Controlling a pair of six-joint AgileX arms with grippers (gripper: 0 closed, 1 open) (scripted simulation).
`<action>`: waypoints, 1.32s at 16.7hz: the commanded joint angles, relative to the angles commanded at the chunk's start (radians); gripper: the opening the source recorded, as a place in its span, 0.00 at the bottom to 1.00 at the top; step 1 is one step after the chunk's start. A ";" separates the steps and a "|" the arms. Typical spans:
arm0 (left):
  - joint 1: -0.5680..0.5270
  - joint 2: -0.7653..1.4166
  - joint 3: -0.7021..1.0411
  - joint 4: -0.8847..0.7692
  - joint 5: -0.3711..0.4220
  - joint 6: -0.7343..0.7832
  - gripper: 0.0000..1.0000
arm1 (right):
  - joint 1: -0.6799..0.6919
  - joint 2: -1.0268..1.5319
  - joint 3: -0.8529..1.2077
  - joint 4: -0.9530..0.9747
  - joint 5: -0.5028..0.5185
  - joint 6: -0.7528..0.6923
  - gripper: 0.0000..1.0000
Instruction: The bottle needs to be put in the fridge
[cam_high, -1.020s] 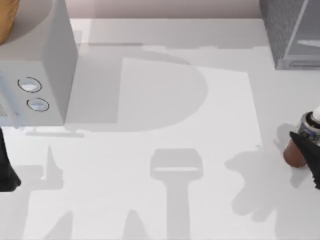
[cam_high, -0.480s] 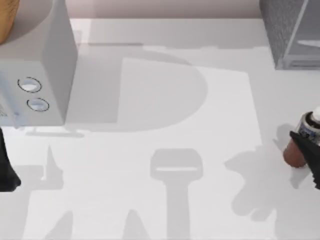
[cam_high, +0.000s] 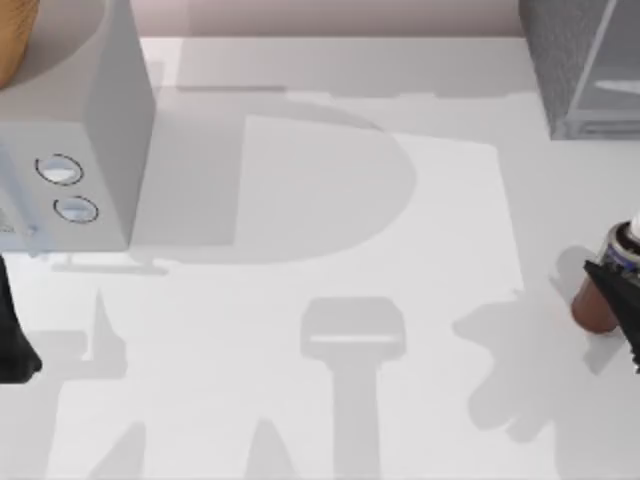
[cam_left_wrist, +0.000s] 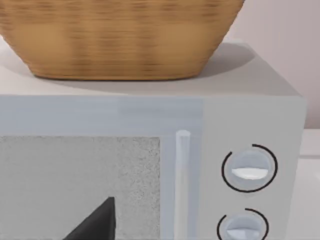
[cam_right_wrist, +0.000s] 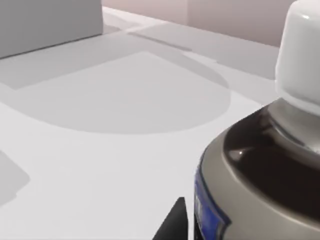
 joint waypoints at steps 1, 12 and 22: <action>0.000 0.000 0.000 0.000 0.000 0.000 1.00 | -0.019 -0.017 0.009 -0.033 -0.018 -0.011 0.01; 0.000 0.000 0.000 0.000 0.000 0.000 1.00 | -0.336 -0.298 0.157 -0.671 -0.332 -0.215 0.01; 0.000 0.000 0.000 0.000 0.000 0.000 1.00 | -0.354 -0.378 0.145 -0.734 -0.337 -0.225 0.01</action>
